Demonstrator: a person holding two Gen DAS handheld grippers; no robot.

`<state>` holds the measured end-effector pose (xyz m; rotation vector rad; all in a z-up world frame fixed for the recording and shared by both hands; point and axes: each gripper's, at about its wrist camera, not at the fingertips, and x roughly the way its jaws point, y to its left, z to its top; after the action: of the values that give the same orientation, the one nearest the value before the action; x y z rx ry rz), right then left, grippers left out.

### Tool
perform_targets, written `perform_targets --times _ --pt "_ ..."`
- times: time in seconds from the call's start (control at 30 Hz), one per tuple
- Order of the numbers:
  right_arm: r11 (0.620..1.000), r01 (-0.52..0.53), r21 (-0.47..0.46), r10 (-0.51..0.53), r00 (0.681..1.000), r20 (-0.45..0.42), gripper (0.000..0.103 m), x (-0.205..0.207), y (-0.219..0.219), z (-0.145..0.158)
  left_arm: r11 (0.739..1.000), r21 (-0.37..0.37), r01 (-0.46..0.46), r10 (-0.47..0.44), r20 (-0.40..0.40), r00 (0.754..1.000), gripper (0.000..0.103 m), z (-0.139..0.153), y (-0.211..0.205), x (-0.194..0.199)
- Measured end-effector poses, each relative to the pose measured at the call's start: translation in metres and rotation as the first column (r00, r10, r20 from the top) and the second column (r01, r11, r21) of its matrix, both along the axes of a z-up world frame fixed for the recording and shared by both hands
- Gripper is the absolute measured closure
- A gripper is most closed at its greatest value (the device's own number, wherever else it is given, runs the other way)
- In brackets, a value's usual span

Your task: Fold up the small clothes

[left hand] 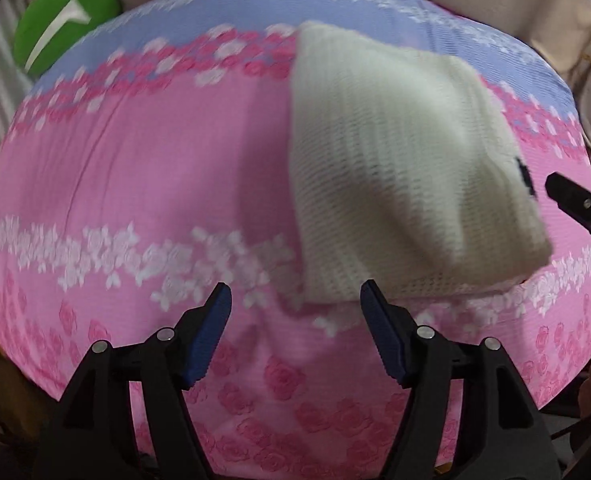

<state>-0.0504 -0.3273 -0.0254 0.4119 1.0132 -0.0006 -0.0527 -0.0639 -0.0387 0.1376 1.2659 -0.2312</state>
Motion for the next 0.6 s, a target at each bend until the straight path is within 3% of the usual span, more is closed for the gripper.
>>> perform_targets --times 0.07,0.3,0.33,0.37,0.4,0.57,0.6 --pt "1.000 -0.020 0.024 0.020 1.000 -0.009 0.043 0.008 0.007 -0.003 0.999 -0.010 -0.036 0.036 -0.004 0.999 0.038 -0.002 0.010 0.002" --pt "0.996 0.005 0.092 0.005 0.994 -0.112 0.039 0.029 0.017 -0.030 0.999 -0.044 -0.004 0.003 -0.014 1.000 0.038 -0.010 -0.002 0.019" --pt "0.996 0.010 0.094 0.002 0.991 -0.130 0.042 0.032 0.018 -0.035 0.999 -0.051 0.003 -0.004 -0.028 1.000 0.038 -0.015 -0.005 0.023" --pt "0.995 -0.002 0.103 0.016 0.990 -0.139 0.065 0.035 0.020 -0.038 0.999 -0.046 0.009 -0.011 -0.034 0.999 0.038 -0.018 -0.009 0.024" --pt "0.995 -0.014 0.097 0.028 0.990 -0.142 0.078 0.037 0.021 -0.037 0.999 -0.038 0.022 -0.023 -0.039 0.999 0.038 -0.021 -0.011 0.025" --pt "0.973 -0.004 0.232 -0.019 0.995 0.094 0.085 0.010 -0.011 0.021 0.999 -0.011 0.042 -0.043 -0.044 0.998 0.039 -0.023 -0.011 0.031" --pt "0.974 0.011 0.228 -0.036 0.994 0.106 0.085 0.004 -0.019 0.024 0.999 -0.003 0.041 -0.041 -0.041 0.998 0.039 -0.024 -0.010 0.031"
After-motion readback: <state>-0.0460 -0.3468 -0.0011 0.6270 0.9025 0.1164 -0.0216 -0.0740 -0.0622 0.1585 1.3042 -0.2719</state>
